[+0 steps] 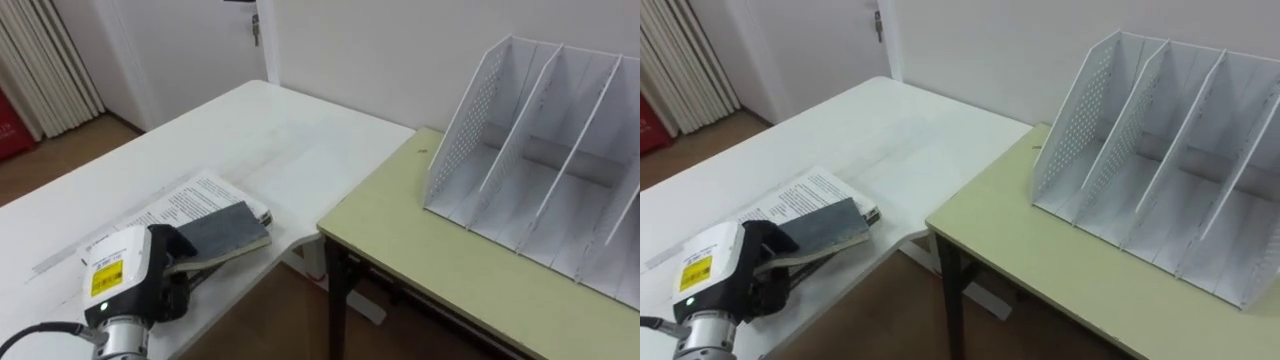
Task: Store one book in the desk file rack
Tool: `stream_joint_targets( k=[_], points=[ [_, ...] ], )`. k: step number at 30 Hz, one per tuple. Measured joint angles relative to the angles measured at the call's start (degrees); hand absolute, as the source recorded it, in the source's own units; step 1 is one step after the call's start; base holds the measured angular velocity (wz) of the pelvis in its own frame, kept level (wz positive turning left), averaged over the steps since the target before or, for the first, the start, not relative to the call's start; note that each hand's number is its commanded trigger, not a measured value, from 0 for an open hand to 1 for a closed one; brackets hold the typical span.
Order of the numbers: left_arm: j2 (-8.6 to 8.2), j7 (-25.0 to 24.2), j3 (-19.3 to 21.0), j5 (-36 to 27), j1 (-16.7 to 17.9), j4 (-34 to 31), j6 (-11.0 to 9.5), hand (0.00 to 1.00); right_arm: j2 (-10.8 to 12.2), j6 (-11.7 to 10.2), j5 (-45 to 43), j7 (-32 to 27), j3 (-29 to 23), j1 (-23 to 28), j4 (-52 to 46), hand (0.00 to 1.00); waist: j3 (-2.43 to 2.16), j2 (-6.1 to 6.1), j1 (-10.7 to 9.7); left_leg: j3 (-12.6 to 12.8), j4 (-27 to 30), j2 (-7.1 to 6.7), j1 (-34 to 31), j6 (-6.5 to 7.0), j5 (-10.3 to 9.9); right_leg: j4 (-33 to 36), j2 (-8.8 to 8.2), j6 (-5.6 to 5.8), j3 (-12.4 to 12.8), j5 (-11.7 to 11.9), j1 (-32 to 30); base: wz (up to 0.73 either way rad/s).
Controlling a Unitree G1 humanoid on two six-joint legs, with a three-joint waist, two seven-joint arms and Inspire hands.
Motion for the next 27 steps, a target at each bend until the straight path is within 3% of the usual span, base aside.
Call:
stream_joint_targets(
  k=[6, 15, 17, 22, 24, 27],
  points=[
    [0.55, 0.13, 0.09, -2.22, -0.43, 0.39, -0.50, 1.00, -0.09, -0.14, 0.03, -1.75, 0.15, -0.18, -0.81, 0.00, 0.04, 0.07, 0.27, 0.63, -0.09, 0.16, 0.24, 0.00, 0.00, 0.18, 0.23, -0.01, 1.31, 0.01, -0.11, -0.05],
    [-0.18, -6.20, 1.86, -21.87, 1.24, -10.75, -2.10, 1.00, -0.48, -2.06, -2.73, -1.66, 0.15, -0.25, -4.10, 0.00, 0.03, 0.02, 1.84, 0.60, 0.24, 0.14, -2.32, 0.02, 0.01, 0.24, -0.02, 0.05, 0.28, 0.30, -2.10, 0.04],
    [-0.45, -8.32, 1.54, -28.76, 1.25, -12.99, -3.93, 1.00, -1.14, -3.67, -2.54, -1.71, 0.15, -0.34, -4.38, 0.00, 0.14, -0.10, 3.06, 0.70, 0.19, 0.23, -2.33, 0.02, 0.01, 0.15, -0.08, 0.05, -0.03, 0.30, -2.05, 0.02],
    [-1.21, -12.97, 0.45, -43.34, 1.25, -16.14, -7.46, 1.00, -1.87, -7.78, -2.06, -1.81, 0.50, -0.82, -11.75, 0.00, 0.67, -0.49, 3.47, 1.51, 0.27, 0.29, -2.45, 0.02, 0.01, 0.15, -0.03, 0.04, 0.75, 0.29, -2.33, -0.03],
    [-1.96, -15.82, 0.40, -47.39, 1.25, -16.69, -7.46, 1.00, -1.44, -9.27, -1.17, -0.86, -0.06, -0.85, -15.74, 0.00, 0.91, -0.75, 3.52, 2.41, 0.63, 0.49, -2.75, 0.01, 0.00, 0.14, 0.00, 0.01, 0.91, 0.30, -2.55, -0.08],
    [-1.58, -20.22, -0.46, -58.89, 1.21, -16.73, -7.52, 1.00, 0.12, -12.67, 2.56, 2.30, 0.29, -0.84, -21.84, 0.00, 0.93, -0.89, 3.05, 2.27, 0.74, 1.03, -3.33, 0.01, 0.00, 0.26, -0.01, -0.20, 0.73, 0.53, -3.11, -0.02]
  ],
)
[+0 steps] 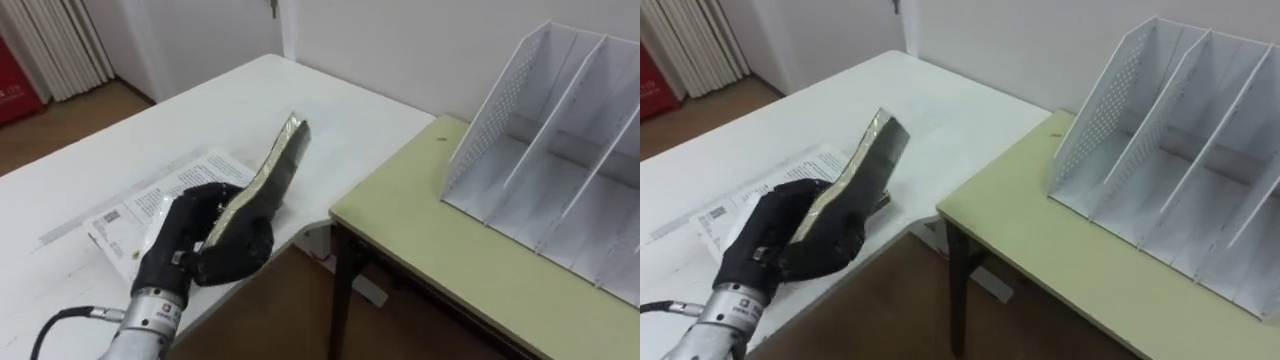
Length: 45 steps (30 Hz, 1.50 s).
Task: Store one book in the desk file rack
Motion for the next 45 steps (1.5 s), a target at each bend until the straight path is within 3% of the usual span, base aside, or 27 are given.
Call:
stream_joint_targets(
  k=[4, 6, 11, 21, 25, 29, 35, 41, 45],
  points=[
    [1.54, -4.71, -1.35, -10.18, -0.01, -0.06, -1.17, 1.00, 1.51, -0.71, 2.98, 4.69, 2.11, 1.25, -8.47, 0.00, -0.03, 0.33, 0.11, -0.01, -0.01, 0.05, 0.08, -0.01, -0.01, 0.04, 0.01, -0.06, 0.61, 0.02, 0.00, -0.02],
    [1.76, -6.99, -1.18, -10.97, -0.02, -0.05, -1.66, 1.00, 1.55, -0.84, 3.08, 6.88, 2.46, 1.70, -12.06, 0.00, -0.05, 0.58, 0.28, -0.01, -0.01, 0.06, 0.14, -0.01, -0.01, 0.10, 0.02, -0.10, 0.68, 0.06, 0.02, 0.00],
    [2.31, -15.27, -1.13, -17.18, 0.02, -0.06, -1.72, 1.00, 1.64, -1.00, 7.05, 13.25, 2.51, 3.74, -25.26, 0.00, 0.46, 1.50, 0.22, -0.06, -0.13, 0.13, -0.01, -0.03, -0.02, 0.85, -0.01, -0.09, 0.71, 0.06, -0.55, 0.00],
    [2.40, -25.79, -1.71, -22.19, 0.03, -0.06, -2.39, 1.00, 1.61, -0.99, 25.34, 18.61, 2.43, 3.64, -37.52, 0.00, 0.39, 1.53, 0.32, 0.43, 0.17, 0.19, 0.05, -0.02, -0.02, 1.35, -0.06, -0.06, 0.95, 0.08, -0.76, -0.01],
    [2.48, -28.37, -1.70, -23.10, 0.03, -0.16, -2.40, 1.00, 1.63, -1.03, 33.90, 20.80, 1.95, 3.14, -43.32, 0.00, 0.34, 1.50, 0.63, 0.96, 0.25, 0.24, 0.06, -0.01, -0.02, 1.92, 0.02, -0.07, 2.35, 0.06, -1.37, -0.15],
    [2.94, -33.77, -1.19, -29.12, 0.06, -0.16, -2.40, 1.00, 1.20, -0.94, 38.04, 24.04, 1.28, 2.26, -45.26, 0.00, 0.25, 1.26, 0.57, 1.05, 0.27, 0.24, 0.17, -0.01, -0.03, 2.45, -0.02, -0.05, 2.93, 0.07, -1.35, -0.07],
    [3.71, -37.51, -1.17, -36.61, 0.06, -0.13, -2.39, 1.00, -1.31, -0.81, 45.09, 27.95, 0.14, 2.18, -50.71, 0.00, 0.22, 1.31, 1.69, 1.24, 0.24, 0.48, 0.22, -0.01, -0.03, 2.87, 0.06, -0.08, 2.95, 0.24, -1.62, -0.03],
    [5.74, -38.93, -1.93, -37.32, 0.25, 0.14, -2.34, 1.00, -1.49, -0.81, 51.56, 29.58, 1.27, 2.09, -52.24, 0.00, 0.09, 1.54, 2.37, 1.25, 0.19, 0.52, 0.80, -0.01, -0.03, 2.73, 0.11, -0.10, 2.94, 0.28, -1.37, 0.00],
    [5.98, -40.04, -2.50, -37.31, 0.26, 0.15, -1.98, 1.00, -1.81, -0.81, 54.37, 30.31, 2.46, 2.09, -53.00, 0.00, 0.10, 1.54, 3.18, 1.25, 0.12, 0.52, 0.74, -0.01, -0.03, 2.64, 0.11, -0.10, 2.93, 0.28, -1.37, 0.00]
  ],
)
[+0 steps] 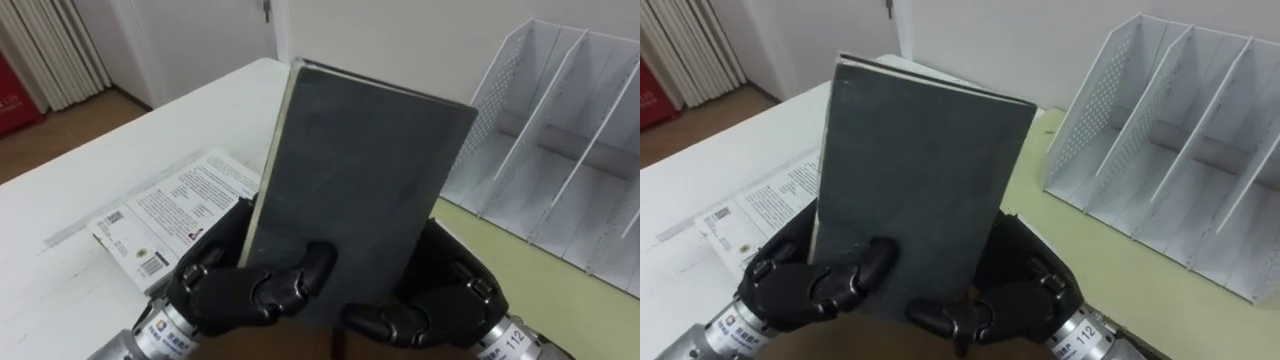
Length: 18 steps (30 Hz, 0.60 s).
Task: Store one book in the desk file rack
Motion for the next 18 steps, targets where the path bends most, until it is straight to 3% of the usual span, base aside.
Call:
stream_joint_targets(
  k=[6, 11, 18],
  points=[
    [0.77, -0.38, 0.01, 0.00, -0.03, 0.09, 0.10, 1.00, -0.93, 0.00, 2.43, 0.33, 0.68, -0.01, -0.61, 0.00, 0.01, -0.01, 0.22, 0.17, 0.04, -0.01, -0.53, 0.00, 0.00, -0.02, 0.01, 0.00, -0.07, 0.00, -0.11, 0.00],
    [4.60, -0.38, 0.09, 0.00, -0.03, 0.56, 1.62, 1.00, -2.91, 0.60, 6.85, 0.74, 1.18, -0.01, -0.63, 0.00, 0.01, 0.03, 0.28, 0.19, 0.03, 0.03, -0.86, 0.00, 0.00, 0.19, 0.07, 0.00, -0.04, 0.00, -0.53, 0.00],
    [6.15, -0.32, 0.08, 0.01, -0.02, 1.72, 2.24, 1.00, -4.52, 1.11, 9.07, 1.85, 1.87, -0.05, -0.62, 0.00, -0.01, 0.08, 0.22, 0.19, 0.00, 0.03, -1.01, 0.00, 0.00, 0.19, 0.03, -0.01, -0.41, 0.01, -0.64, 0.00]
  ],
)
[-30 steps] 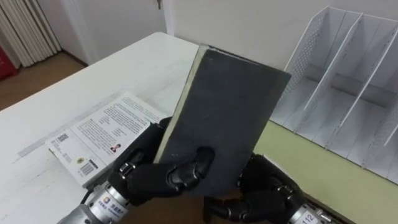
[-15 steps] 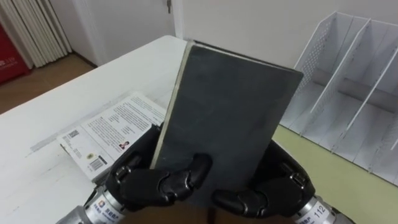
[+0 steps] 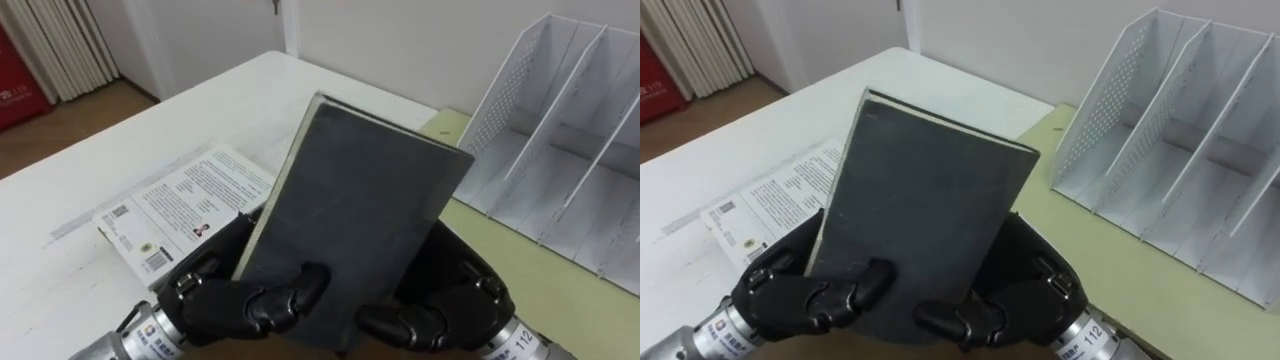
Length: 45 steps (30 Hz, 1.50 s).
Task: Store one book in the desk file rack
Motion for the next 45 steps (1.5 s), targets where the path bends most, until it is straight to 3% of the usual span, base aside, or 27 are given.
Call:
stream_joint_targets(
  k=[2, 11, 21, 28, 32, 40, 43, 44, 45],
  points=[
    [1.35, -0.02, 0.01, 0.03, 0.00, 0.67, 0.00, 1.00, -1.34, 0.02, 1.56, 0.67, -0.01, -0.01, 0.00, 0.00, 0.01, 0.05, -0.04, -0.13, -0.01, 0.00, -0.03, 0.00, 0.00, -0.02, -0.01, 0.00, -0.13, 0.00, -0.03, 0.00],
    [2.58, -1.57, 0.14, 0.14, -0.03, 3.85, 0.01, 1.00, -3.02, 1.27, 2.11, 2.47, -0.11, 0.01, 0.00, 0.00, -0.13, 0.74, 0.00, -0.13, -0.02, 0.03, -0.05, 0.00, -0.01, 0.02, -0.03, 0.00, -0.25, 0.01, -0.09, 0.00],
    [2.92, -3.23, 0.20, 0.16, -0.03, 5.40, 0.01, 1.00, -3.39, 2.40, 2.04, 3.08, -0.09, 0.03, 0.01, 0.00, -0.11, 0.81, 0.30, 0.07, -0.08, 0.07, -0.03, 0.00, -0.01, 0.30, -0.05, 0.00, -0.30, 0.01, -0.62, -0.01],
    [2.99, -3.64, 0.21, 0.18, -0.02, 5.81, 0.01, 1.00, -3.51, 2.43, 2.04, 3.90, -0.09, 0.04, 0.01, 0.00, -0.04, 0.71, 1.57, 0.92, -0.20, 0.27, -0.05, -0.02, -0.05, 0.90, -0.05, 0.00, -0.39, 0.01, -1.15, -0.06],
    [3.76, -4.42, 0.20, 0.61, -0.01, 5.81, 0.10, 1.00, -3.56, 2.43, 2.15, 4.06, -0.10, 0.02, 0.00, 0.00, -0.09, 0.72, 1.46, 0.97, 0.04, 0.32, -0.60, -0.04, -0.07, 1.02, -0.02, -0.02, -0.31, 0.02, -1.66, 0.00],
    [3.96, -5.59, 0.66, 0.61, -0.02, 5.81, 1.56, 1.00, -3.81, 2.52, 2.36, 5.32, -0.09, 0.04, 0.00, 0.00, -0.10, 0.69, 2.66, 1.24, 0.05, 0.41, -0.83, -0.06, -0.09, 0.98, 0.01, -0.07, -0.33, 0.05, -1.98, -0.02],
    [4.02, -5.71, 0.88, 0.61, -0.02, 5.81, 2.24, 1.00, -3.90, 3.59, 2.84, 5.60, -0.17, 0.04, 0.00, 0.00, -0.12, 0.65, 2.69, 1.25, 0.09, 0.41, -0.88, -0.06, -0.09, 0.96, -0.02, -0.07, -0.33, 0.05, -1.99, 0.00],
    [4.07, -5.71, 0.89, 0.60, -0.02, 5.81, 2.28, 1.00, -3.92, 3.78, 3.21, 5.64, -0.15, 0.04, 0.00, 0.33, -0.13, 0.64, 2.51, 1.25, 0.11, 0.41, -0.88, -0.06, -0.09, 0.96, -0.03, -0.07, -0.32, 0.05, -1.99, 0.00],
    [4.07, -5.71, 0.89, 0.61, -0.02, 5.81, 2.29, 1.00, -3.92, 3.81, 3.32, 5.67, -0.15, 0.04, 0.00, 1.00, -0.13, 0.64, 2.48, 1.25, 0.11, 0.40, -0.89, -0.06, -0.09, 0.96, -0.03, -0.07, -0.31, 0.05, -1.98, 0.00]
  ],
)
